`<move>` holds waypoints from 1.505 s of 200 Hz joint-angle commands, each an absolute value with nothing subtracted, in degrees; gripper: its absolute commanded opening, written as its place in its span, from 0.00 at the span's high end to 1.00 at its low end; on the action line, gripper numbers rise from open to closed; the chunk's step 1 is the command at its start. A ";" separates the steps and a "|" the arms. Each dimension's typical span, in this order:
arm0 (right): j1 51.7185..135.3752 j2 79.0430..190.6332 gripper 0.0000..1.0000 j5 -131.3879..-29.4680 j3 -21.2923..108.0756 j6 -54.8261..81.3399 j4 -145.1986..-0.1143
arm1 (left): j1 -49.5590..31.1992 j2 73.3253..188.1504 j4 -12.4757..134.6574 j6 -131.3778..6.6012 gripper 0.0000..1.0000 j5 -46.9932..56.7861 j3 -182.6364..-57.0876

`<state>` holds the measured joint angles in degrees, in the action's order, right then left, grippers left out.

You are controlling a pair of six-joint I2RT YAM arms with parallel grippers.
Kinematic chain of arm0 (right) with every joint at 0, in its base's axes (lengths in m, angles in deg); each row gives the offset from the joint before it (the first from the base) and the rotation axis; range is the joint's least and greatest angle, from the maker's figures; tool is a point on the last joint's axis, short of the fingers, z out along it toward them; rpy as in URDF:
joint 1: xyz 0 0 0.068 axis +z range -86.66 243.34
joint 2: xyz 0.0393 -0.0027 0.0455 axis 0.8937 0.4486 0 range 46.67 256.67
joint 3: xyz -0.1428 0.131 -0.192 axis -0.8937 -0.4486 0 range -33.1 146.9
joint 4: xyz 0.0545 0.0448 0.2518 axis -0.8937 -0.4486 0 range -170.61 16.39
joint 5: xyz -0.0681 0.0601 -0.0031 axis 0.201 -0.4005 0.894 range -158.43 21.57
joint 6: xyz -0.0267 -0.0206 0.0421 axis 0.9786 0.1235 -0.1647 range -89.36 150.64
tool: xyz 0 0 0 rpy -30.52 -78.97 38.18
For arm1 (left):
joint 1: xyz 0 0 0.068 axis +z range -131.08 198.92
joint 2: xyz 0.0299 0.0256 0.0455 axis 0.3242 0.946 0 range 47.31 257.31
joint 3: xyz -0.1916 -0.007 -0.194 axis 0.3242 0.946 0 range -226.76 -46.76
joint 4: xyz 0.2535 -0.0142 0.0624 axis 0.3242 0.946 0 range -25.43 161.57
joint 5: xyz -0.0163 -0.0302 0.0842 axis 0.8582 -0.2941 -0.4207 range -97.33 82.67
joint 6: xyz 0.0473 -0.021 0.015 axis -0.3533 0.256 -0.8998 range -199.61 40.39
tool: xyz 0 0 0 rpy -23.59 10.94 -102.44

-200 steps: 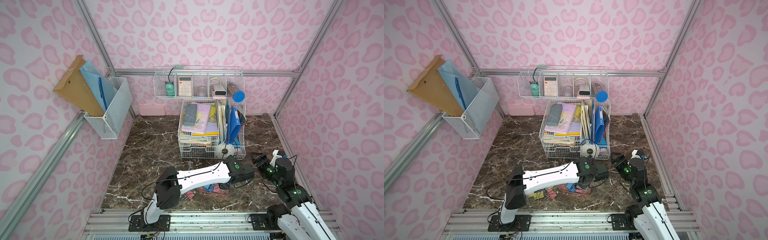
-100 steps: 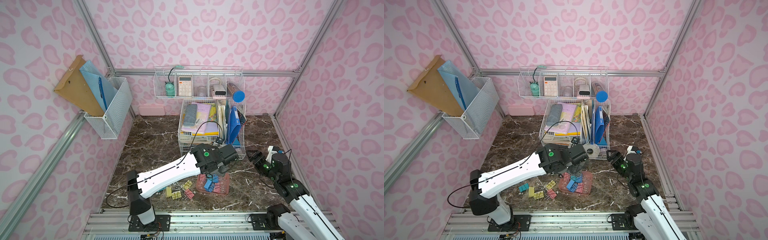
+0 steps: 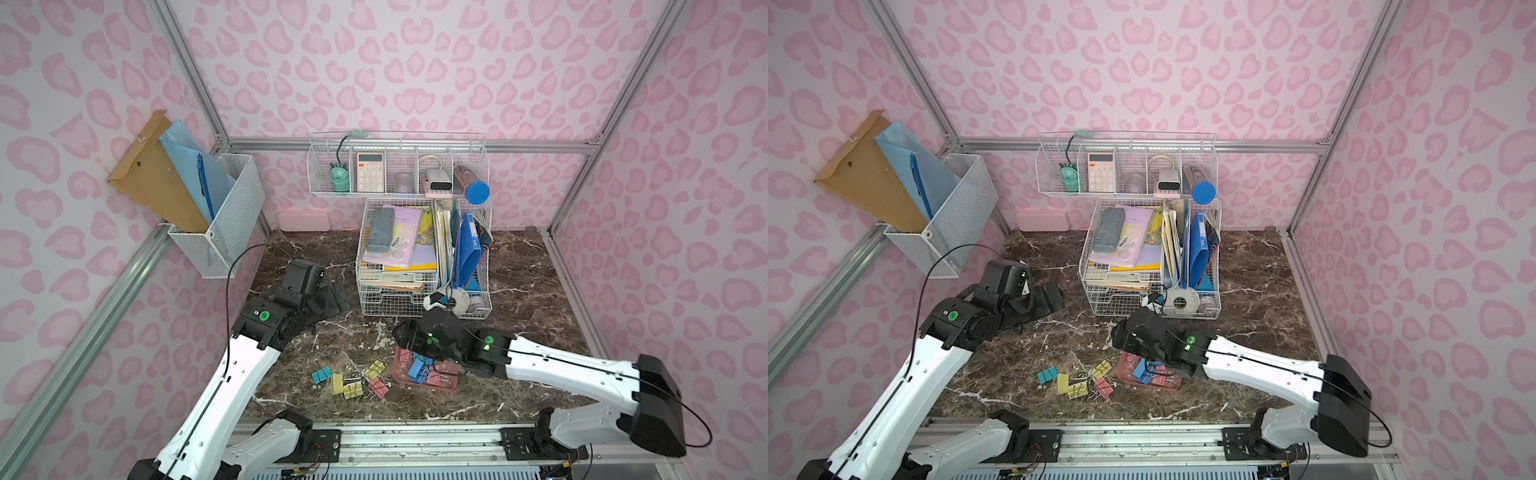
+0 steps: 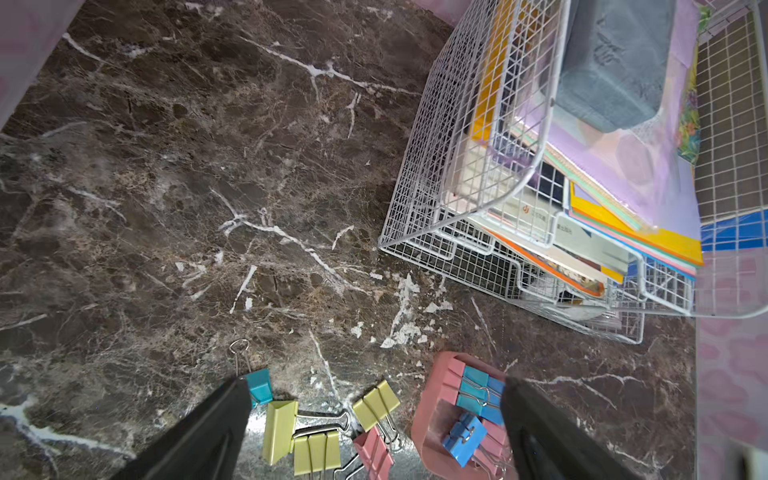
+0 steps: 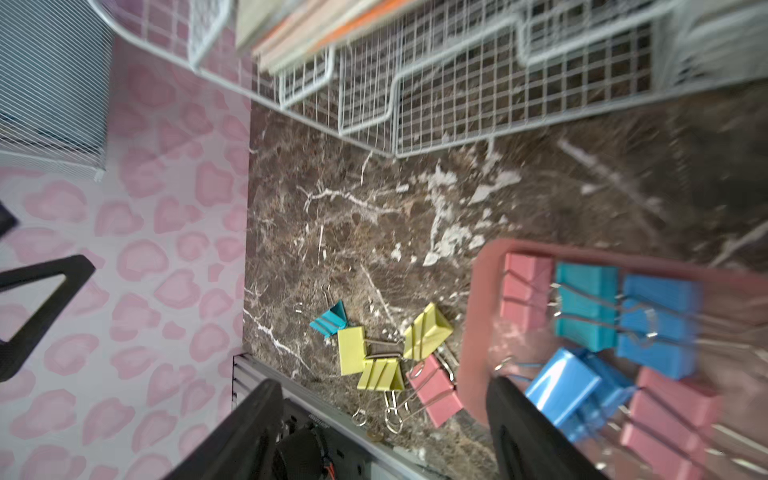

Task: Put the binder clips in the storage box
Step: Pick up the binder clip at the center of the board.

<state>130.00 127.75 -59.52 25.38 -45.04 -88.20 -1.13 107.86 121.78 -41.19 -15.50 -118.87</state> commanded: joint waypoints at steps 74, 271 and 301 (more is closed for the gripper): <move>132.90 142.05 0.32 -68.76 22.31 -67.20 -70.44 | -0.07 103.22 114.93 -33.58 0.01 -10.36 -109.11; 131.11 147.76 0.95 -68.73 21.15 -70.47 -64.73 | -0.07 100.78 116.02 -35.05 0.01 -14.16 -106.89; 131.02 147.56 0.94 -68.89 21.71 -68.76 -65.53 | -0.11 100.65 116.21 -35.31 0.01 -14.50 -106.79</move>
<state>131.09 147.82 -68.88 20.99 -70.92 -65.73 -0.15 100.78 115.25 -34.22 -13.73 -106.90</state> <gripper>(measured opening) 0.061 0.988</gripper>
